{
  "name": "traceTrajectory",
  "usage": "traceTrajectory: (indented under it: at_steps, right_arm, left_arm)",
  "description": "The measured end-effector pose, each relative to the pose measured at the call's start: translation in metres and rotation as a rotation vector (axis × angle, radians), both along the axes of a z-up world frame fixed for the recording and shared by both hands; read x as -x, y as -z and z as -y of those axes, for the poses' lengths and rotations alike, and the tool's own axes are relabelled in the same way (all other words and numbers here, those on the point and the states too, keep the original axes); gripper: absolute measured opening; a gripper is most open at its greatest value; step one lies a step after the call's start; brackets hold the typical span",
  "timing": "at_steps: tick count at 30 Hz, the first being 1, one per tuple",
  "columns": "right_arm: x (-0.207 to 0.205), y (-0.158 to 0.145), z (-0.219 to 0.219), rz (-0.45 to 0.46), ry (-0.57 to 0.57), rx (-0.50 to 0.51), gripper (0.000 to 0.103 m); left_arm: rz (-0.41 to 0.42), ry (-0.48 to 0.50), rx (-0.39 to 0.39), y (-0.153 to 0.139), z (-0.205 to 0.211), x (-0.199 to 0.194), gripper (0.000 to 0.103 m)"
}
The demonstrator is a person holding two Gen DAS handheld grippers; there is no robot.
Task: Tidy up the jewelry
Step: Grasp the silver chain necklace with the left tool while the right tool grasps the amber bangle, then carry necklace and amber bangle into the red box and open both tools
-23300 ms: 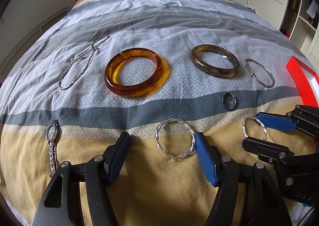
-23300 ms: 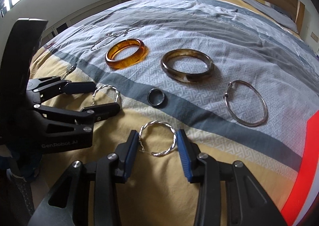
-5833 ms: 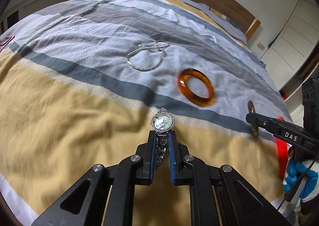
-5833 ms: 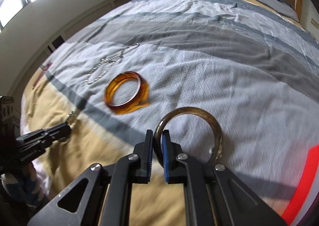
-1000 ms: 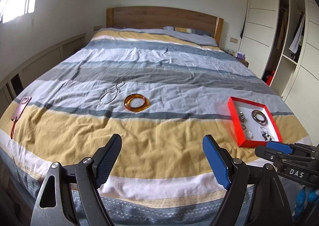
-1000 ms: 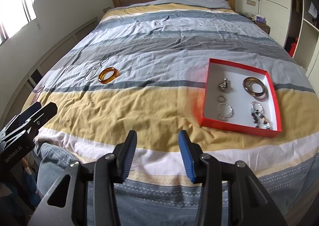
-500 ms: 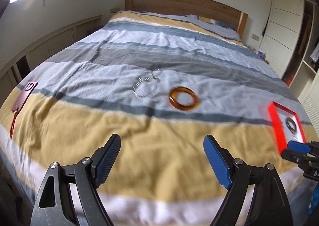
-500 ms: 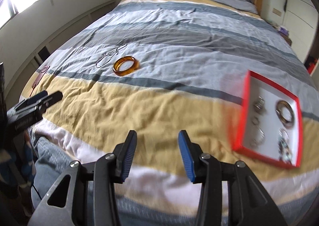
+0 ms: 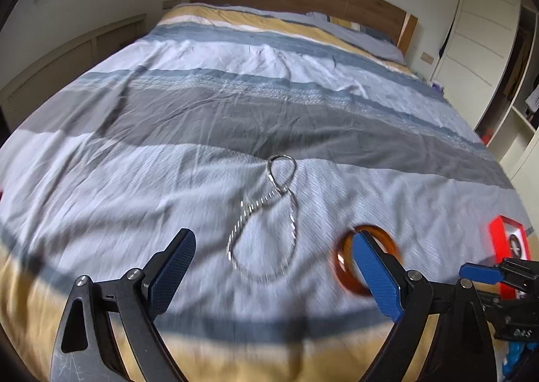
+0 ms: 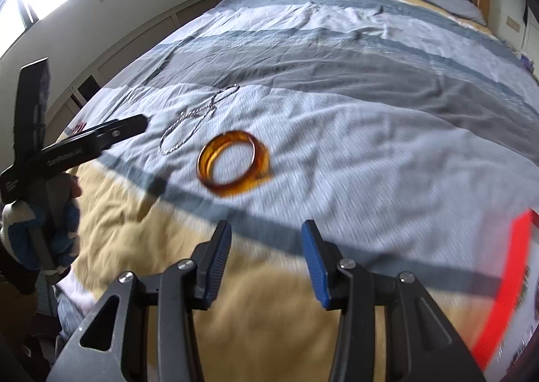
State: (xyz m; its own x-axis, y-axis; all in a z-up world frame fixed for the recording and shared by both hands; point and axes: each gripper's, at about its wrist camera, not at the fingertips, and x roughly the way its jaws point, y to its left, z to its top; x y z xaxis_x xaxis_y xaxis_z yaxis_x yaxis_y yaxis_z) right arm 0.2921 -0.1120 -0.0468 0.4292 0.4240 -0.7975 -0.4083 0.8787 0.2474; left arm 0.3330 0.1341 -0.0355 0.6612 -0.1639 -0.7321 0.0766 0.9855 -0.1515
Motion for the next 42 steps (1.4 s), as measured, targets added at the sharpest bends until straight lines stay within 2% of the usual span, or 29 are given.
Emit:
traceTrajectory:
  at_steps: [8,16,20,22,25,30,38,42]
  right_arm:
    - [-0.043,0.028,-0.025,-0.029,-0.031,-0.027,0.041]
    - [-0.063,0.042,-0.047,-0.017,-0.059,-0.034,0.041]
    - [-0.066,0.051,-0.058,-0.006,-0.073,0.044,0.037]
    - [-0.066,0.052,-0.060,0.006,-0.067,0.081,0.023]
    - [-0.065,0.051,-0.056,0.012,-0.066,0.103,0.009]
    - [-0.048,0.045,-0.047,0.041,-0.062,0.124,0.009]
    - [-0.013,0.022,-0.020,0.103,-0.029,0.120,0.008]
    - [0.009,0.005,0.001,0.129,0.004,0.106,0.008]
  left_arm:
    - [-0.057,0.024,-0.046,0.042,0.007,-0.048,0.093]
    - [-0.090,0.032,-0.084,0.066,0.011,-0.057,0.091]
    - [-0.093,0.033,-0.069,0.069,0.007,-0.061,0.074]
    - [-0.094,0.025,-0.067,0.069,0.006,-0.061,0.067]
    - [-0.090,0.021,-0.080,0.068,0.006,-0.059,0.055]
    - [-0.083,0.038,-0.097,0.064,0.010,-0.049,0.016]
    - [-0.084,0.041,-0.083,0.054,0.016,-0.009,0.014]
    - [-0.072,0.040,-0.045,0.041,0.021,0.021,0.014]
